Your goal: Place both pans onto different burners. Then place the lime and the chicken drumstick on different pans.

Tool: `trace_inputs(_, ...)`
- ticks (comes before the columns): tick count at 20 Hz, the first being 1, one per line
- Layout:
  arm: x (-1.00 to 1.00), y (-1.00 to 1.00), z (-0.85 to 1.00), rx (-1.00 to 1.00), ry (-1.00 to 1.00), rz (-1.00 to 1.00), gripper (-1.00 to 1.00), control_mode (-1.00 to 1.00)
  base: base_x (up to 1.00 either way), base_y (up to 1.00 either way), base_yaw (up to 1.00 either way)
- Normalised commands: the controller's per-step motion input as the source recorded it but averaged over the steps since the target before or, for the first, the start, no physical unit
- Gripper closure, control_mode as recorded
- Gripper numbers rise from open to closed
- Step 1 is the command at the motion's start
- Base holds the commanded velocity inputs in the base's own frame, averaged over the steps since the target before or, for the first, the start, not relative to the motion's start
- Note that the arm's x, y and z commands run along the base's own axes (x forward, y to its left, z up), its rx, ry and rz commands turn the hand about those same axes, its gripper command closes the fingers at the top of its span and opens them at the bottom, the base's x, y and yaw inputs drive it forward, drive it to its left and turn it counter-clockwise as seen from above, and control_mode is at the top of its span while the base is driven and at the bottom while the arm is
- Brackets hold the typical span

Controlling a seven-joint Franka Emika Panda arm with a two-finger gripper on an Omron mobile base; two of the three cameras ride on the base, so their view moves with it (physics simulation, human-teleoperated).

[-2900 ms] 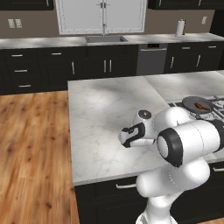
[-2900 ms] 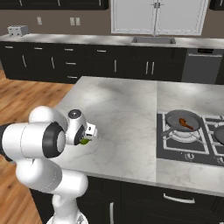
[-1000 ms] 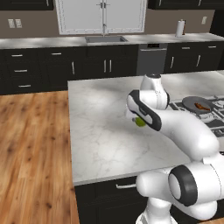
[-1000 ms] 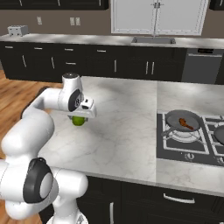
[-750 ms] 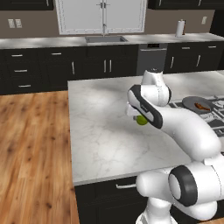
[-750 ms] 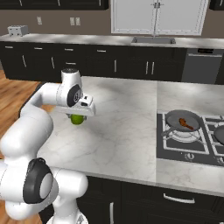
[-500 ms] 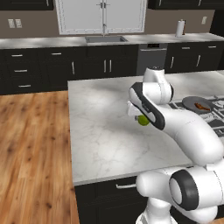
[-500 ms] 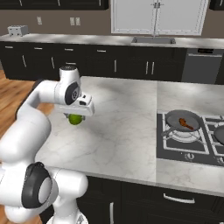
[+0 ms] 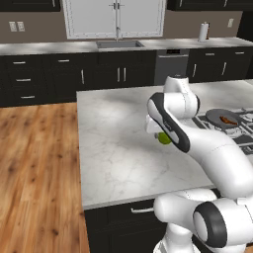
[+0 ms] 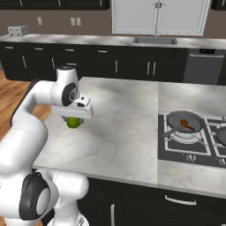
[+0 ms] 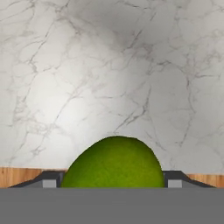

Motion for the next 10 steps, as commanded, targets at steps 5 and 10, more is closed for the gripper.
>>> trace_inputs(5,-0.15,0.0,0.1,0.0,0.03,0.0,1.0,-1.0,0.0,0.0,0.0)
trace_inputs(10,-0.06,0.0,0.07,0.0,0.03,0.0,1.0,-1.0,0.0,0.0,0.0)
